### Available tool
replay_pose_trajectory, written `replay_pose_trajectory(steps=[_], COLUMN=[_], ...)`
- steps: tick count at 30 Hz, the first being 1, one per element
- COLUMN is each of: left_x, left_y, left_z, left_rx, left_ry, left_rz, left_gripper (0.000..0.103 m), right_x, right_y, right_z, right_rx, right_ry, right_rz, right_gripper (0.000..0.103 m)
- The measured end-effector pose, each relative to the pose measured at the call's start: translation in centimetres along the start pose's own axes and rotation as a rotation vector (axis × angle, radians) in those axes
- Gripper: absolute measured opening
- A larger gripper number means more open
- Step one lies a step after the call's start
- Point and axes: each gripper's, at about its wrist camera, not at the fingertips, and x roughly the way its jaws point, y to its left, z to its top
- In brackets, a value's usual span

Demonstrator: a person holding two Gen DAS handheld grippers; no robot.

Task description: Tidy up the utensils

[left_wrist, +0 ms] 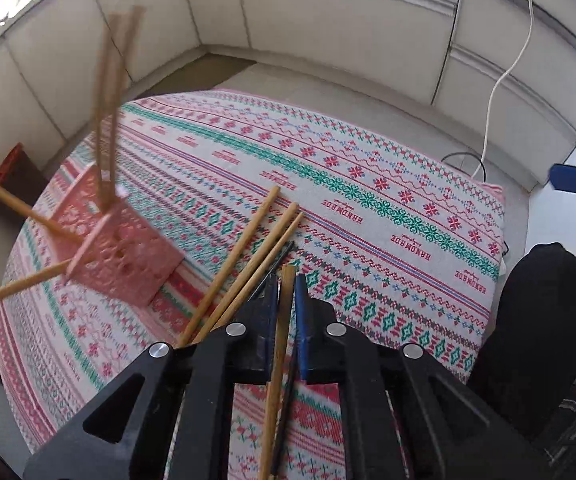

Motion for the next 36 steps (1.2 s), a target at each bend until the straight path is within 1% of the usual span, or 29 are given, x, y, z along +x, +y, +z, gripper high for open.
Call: replay_pose_trajectory(steps=[3, 5, 6, 7, 8, 9, 11, 13, 15, 17, 18, 19, 21, 24, 25, 26, 27, 28, 30, 34, 36], left_x=[-4.0, -6.3, -7.9, -9.4, -10.4, -11.6, -14.2, -16.3, -18.0, -19.6, -20.3, -20.7, -21.9, -23.4, -23.8, -23.9, -24.2, -24.3, -24.4, -24.6, -24.9], left_y=[1.1, 2.0, 2.5, 2.9, 2.9, 2.9, 2.6, 2.0, 1.6, 1.2, 1.0, 1.0, 1.0, 1.3, 1.4, 1.6, 1.8, 1.9, 2.2, 2.4, 2.5], left_z=[-2.3, -3.7, -4.5, -5.3, -5.7, -6.3, -7.4, -7.9, -8.5, -9.2, -9.5, -9.9, -10.4, -11.2, -11.3, -11.5, -11.6, -11.7, -11.8, -12.2, -12.3], left_rx=[-0.066, -0.127, -0.161, -0.191, -0.216, -0.238, -0.272, -0.283, -0.293, -0.294, -0.293, -0.296, -0.306, -0.327, -0.336, -0.345, -0.356, -0.362, -0.376, -0.399, -0.412], left_ry=[-0.085, -0.137, -0.171, -0.207, -0.241, -0.274, -0.336, -0.398, -0.45, -0.487, -0.5, -0.512, -0.536, -0.567, -0.577, -0.584, -0.588, -0.588, -0.585, -0.581, -0.59], left_rz=[0.08, 0.11, 0.123, 0.13, 0.137, 0.14, 0.135, 0.141, 0.142, 0.158, 0.17, 0.174, 0.183, 0.195, 0.199, 0.204, 0.211, 0.215, 0.219, 0.226, 0.223], left_gripper=[0.007, 0.007, 0.007, 0.007, 0.007, 0.007, 0.007, 0.006, 0.007, 0.007, 0.006, 0.006, 0.006, 0.006, 0.006, 0.006, 0.006, 0.006, 0.006, 0.006, 0.006], right_x=[2.2, 4.3, 5.2, 6.3, 7.5, 8.5, 10.6, 12.4, 14.1, 15.6, 16.4, 17.0, 17.2, 17.7, 17.7, 17.6, 17.6, 17.5, 17.3, 16.4, 15.1], right_y=[0.4, 1.1, 1.5, 1.8, 2.1, 2.4, 3.2, 4.4, 5.5, 6.2, 6.5, 6.6, 7.1, 7.9, 8.0, 8.2, 8.4, 8.3, 8.0, 6.0, 5.2], right_z=[0.4, 0.4, 0.2, 0.1, 0.1, 0.0, 0.0, -0.2, -0.2, -0.5, -0.6, -0.8, -0.9, -1.2, -1.3, -1.4, -1.5, -1.5, -1.5, -1.7, -1.8], right_rx=[0.051, 0.075, 0.09, 0.113, 0.149, 0.184, 0.241, 0.254, 0.263, 0.259, 0.264, 0.278, 0.294, 0.317, 0.326, 0.327, 0.325, 0.33, 0.346, 0.413, 0.419], right_ry=[0.053, 0.113, 0.137, 0.168, 0.207, 0.241, 0.294, 0.318, 0.341, 0.369, 0.388, 0.401, 0.365, 0.349, 0.34, 0.331, 0.321, 0.308, 0.292, 0.266, 0.245], right_rz=[-0.037, -0.054, -0.065, -0.076, -0.091, -0.106, -0.121, -0.168, -0.221, -0.275, -0.298, -0.318, -0.356, -0.387, -0.402, -0.428, -0.451, -0.453, -0.437, -0.33, -0.293], right_gripper=[0.096, 0.096, 0.091, 0.081, 0.077, 0.074, 0.073, 0.067, 0.063, 0.058, 0.053, 0.052, 0.052, 0.053, 0.05, 0.044, 0.03, 0.021, 0.01, 0.004, 0.004])
